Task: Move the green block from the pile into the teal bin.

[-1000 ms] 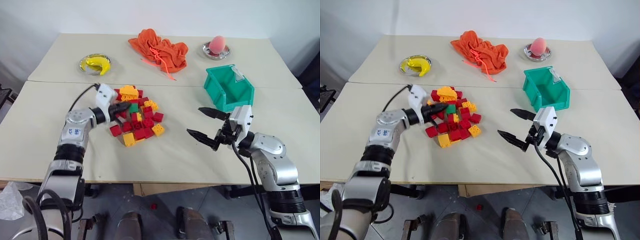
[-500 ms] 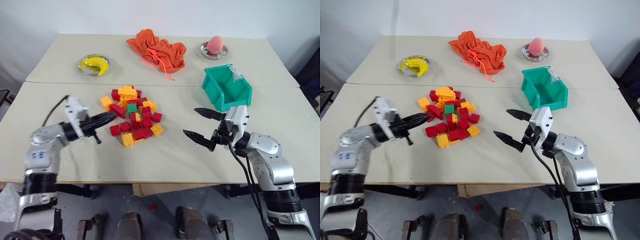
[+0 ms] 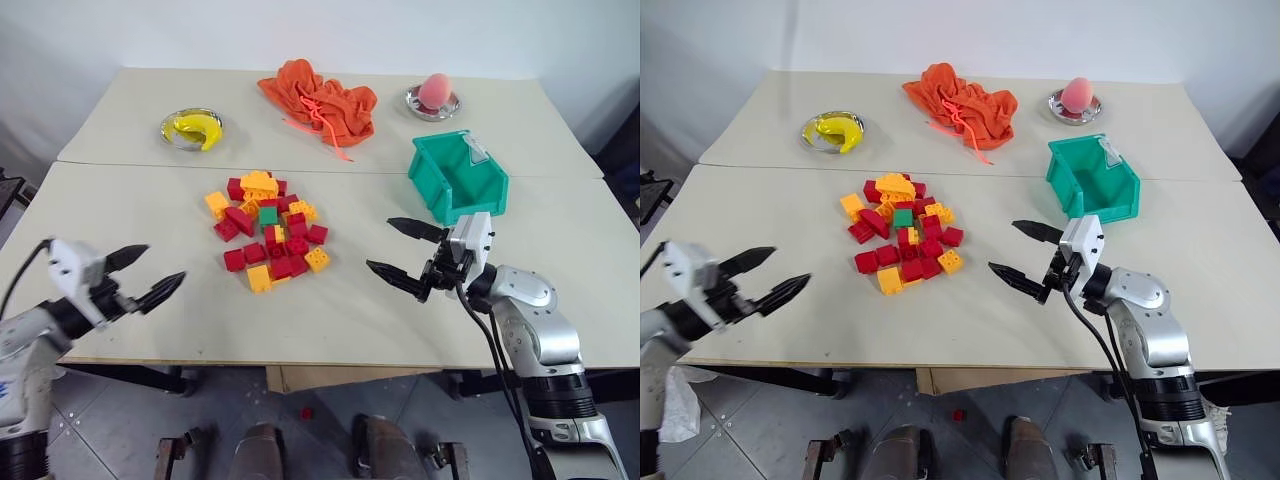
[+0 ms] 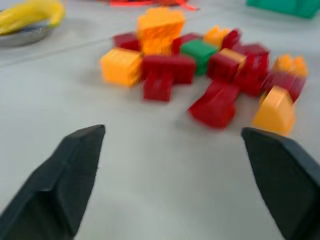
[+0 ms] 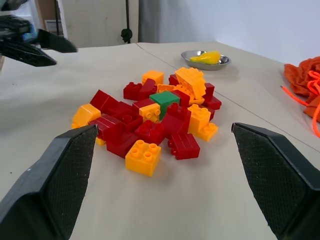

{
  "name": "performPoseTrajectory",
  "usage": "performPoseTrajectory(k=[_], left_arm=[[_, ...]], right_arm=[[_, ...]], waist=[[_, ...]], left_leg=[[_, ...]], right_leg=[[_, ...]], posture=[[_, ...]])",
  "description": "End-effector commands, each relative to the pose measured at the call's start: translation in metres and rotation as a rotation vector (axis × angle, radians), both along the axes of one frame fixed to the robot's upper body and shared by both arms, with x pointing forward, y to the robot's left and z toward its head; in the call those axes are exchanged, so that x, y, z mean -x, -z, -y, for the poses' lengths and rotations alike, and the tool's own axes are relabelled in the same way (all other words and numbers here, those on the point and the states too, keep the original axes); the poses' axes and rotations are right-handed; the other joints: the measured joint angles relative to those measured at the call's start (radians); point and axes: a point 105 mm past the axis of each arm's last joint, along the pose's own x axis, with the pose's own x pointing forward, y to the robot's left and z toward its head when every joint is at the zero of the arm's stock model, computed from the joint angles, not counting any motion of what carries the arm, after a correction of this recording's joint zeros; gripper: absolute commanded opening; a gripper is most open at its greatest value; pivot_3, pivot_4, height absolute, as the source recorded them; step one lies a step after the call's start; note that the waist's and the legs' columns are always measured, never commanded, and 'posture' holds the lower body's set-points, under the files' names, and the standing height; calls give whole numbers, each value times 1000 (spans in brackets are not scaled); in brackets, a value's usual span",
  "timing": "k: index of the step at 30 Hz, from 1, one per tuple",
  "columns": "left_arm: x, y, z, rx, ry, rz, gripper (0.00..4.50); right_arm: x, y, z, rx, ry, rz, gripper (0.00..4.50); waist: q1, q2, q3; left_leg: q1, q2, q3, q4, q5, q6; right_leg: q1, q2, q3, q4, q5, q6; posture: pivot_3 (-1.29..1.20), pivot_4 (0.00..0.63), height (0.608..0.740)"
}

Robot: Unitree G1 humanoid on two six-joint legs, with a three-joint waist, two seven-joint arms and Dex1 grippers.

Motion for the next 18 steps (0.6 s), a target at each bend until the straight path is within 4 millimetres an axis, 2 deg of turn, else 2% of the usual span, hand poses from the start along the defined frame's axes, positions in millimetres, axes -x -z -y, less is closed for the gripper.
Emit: performPoseTrajectory(k=[1,3,6,9,11,12,18], left_arm=[[-18,-13,41,-30,37,-17,4485],[-38,-17,61,-62,31,-36,4485],[-63,-25,81,-56,-1,-67,4485],[-84,-23,87,-57,-78,-149,4485],[-92,-19,89,-96,-122,-201,4098],[-97,-19,90,-102,-145,-223,4098],[-110,-17,90,-129,-205,-251,4098]], right_arm=[[0,-9,-3,-7,-21,54,4500],[-1,-9,-4,-7,-21,59,4500],[-2,-10,-5,-5,-18,70,4500],[-3,-12,-3,-15,6,81,4500],[-3,-12,-2,-16,17,85,4500],[-3,-12,-1,-18,26,86,4500],[0,-12,1,-34,53,87,4500]], waist=[[1,0,0],[-2,0,0],[-5,0,0],[-11,0,0],[-14,0,0],[-16,0,0],[-14,0,0]], left_leg=[[0,0,0,0,0,0],[0,0,1,0,0,0],[0,0,1,0,0,0],[1,0,2,0,0,0],[1,0,2,0,0,0],[1,0,2,0,0,0],[1,0,2,0,0,0]], right_leg=[[0,0,0,0,0,0],[0,0,1,0,0,1],[0,1,1,0,0,1],[0,1,1,-1,0,1],[0,1,1,-1,0,1],[0,1,1,-1,0,1],[0,1,1,-1,0,1]], posture=[[0,150,740],[0,150,740],[0,150,740],[0,150,740],[0,150,740],[0,150,740],[0,150,740]])
